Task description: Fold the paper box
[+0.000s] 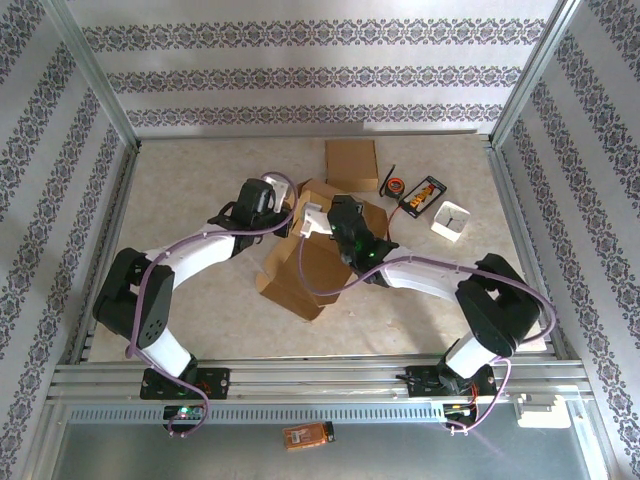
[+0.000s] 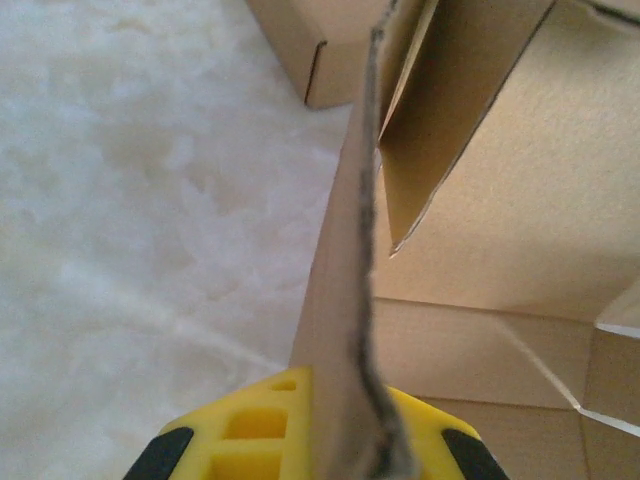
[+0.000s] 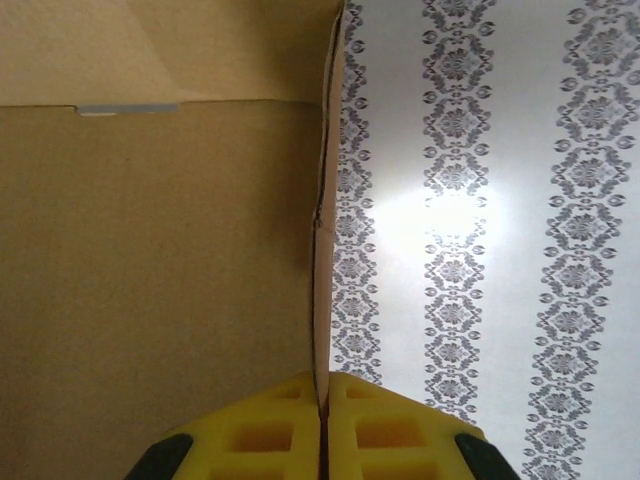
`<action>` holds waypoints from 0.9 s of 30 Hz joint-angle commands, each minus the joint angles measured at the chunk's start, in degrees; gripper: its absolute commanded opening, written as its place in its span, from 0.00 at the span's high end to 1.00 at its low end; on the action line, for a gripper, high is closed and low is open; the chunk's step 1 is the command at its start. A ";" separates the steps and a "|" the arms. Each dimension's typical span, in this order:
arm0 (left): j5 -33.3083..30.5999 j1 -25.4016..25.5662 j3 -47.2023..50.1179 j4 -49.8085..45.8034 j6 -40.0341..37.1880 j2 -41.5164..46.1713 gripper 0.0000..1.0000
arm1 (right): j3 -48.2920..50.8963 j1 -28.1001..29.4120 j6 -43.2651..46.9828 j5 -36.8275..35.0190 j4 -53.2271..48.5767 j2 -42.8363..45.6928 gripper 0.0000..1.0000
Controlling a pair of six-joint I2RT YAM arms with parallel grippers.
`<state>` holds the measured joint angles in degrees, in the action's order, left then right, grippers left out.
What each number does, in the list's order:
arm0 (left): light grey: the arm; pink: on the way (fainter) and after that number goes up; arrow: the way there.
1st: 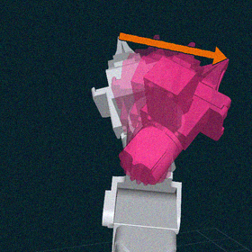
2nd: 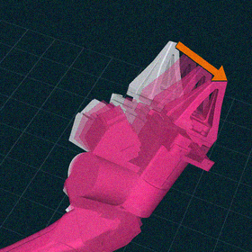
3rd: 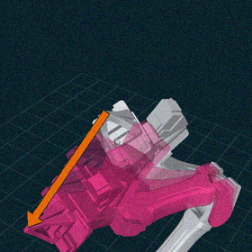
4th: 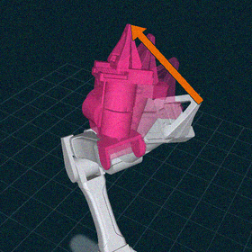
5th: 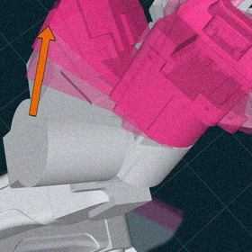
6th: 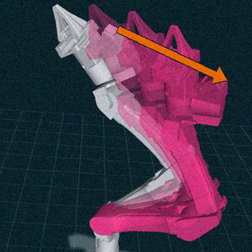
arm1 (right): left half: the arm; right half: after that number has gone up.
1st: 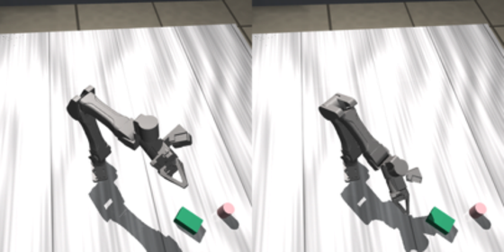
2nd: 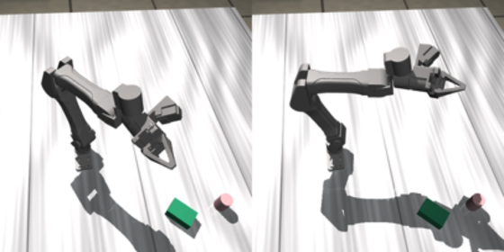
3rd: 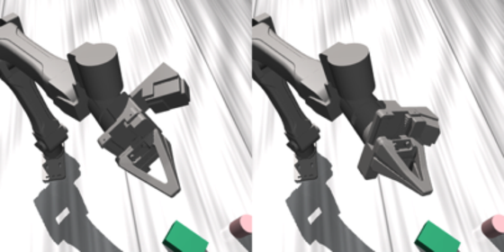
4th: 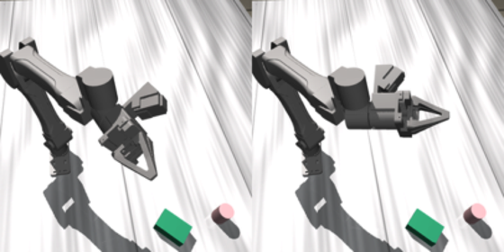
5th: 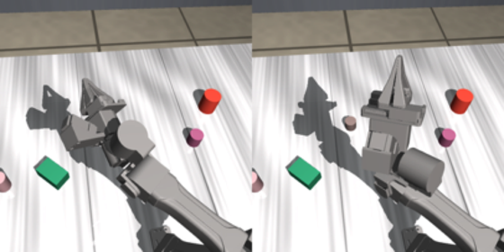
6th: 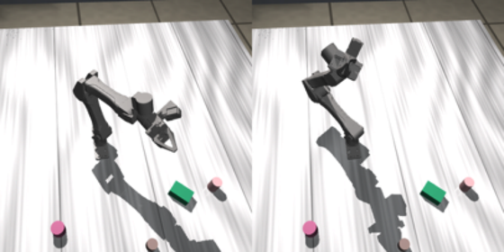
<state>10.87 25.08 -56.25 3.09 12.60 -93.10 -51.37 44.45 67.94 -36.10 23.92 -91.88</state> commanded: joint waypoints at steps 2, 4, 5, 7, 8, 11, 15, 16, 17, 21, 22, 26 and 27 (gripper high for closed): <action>2.38 1.23 3.40 9.57 13.02 0.42 0.97 | 0.87 0.41 0.29 -3.65 4.74 -2.38 0.91; 2.66 1.68 4.62 10.47 16.24 0.67 0.96 | 1.69 0.57 -0.32 -3.96 6.11 -2.82 0.92; 2.71 1.85 5.23 10.69 17.40 0.89 0.95 | 2.04 0.77 -0.87 -3.95 6.31 -2.78 0.92; 3.13 2.27 6.95 12.13 19.75 1.57 0.92 | 3.07 0.99 -2.15 -3.37 6.74 -2.79 0.92; 3.83 2.47 7.89 13.46 20.57 1.77 0.89 | 3.53 0.99 -2.81 -3.21 7.05 -2.85 0.92; 6.23 3.34 10.91 18.41 23.43 1.75 0.82 | 5.28 1.23 -3.98 -2.68 8.35 -3.21 0.92; 5.83 3.79 13.89 20.30 22.44 1.07 0.76 | 8.95 1.25 -2.83 -0.28 12.95 -3.26 0.91; 5.30 3.76 14.51 20.05 21.37 1.44 0.75 | 9.84 1.29 -2.05 -0.16 14.10 -3.43 0.92; 4.91 3.76 14.84 19.71 20.27 1.87 0.74 | 10.53 1.35 -1.43 -0.32 15.54 -3.74 0.92; 6.74 3.76 15.72 19.17 16.89 3.09 0.69 | 12.65 1.76 1.76 -0.92 19.63 -5.25 0.92; 7.32 3.75 16.02 19.48 16.76 3.25 0.66 | 13.10 2.00 2.73 -1.09 21.07 -5.75 0.92; 9.31 3.75 19.67 24.37 17.85 3.90 0.62 | 14.70 3.06 6.31 -2.24 26.88 -8.33 0.92; 9.70 3.75 20.77 25.82 18.59 4.21 0.62 | 15.11 3.34 7.08 -2.52 28.12 -8.98 0.92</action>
<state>18.02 27.81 -37.93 23.99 31.29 -90.78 -38.89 46.30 72.18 -38.76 51.13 -97.73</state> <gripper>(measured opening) 0.378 0.085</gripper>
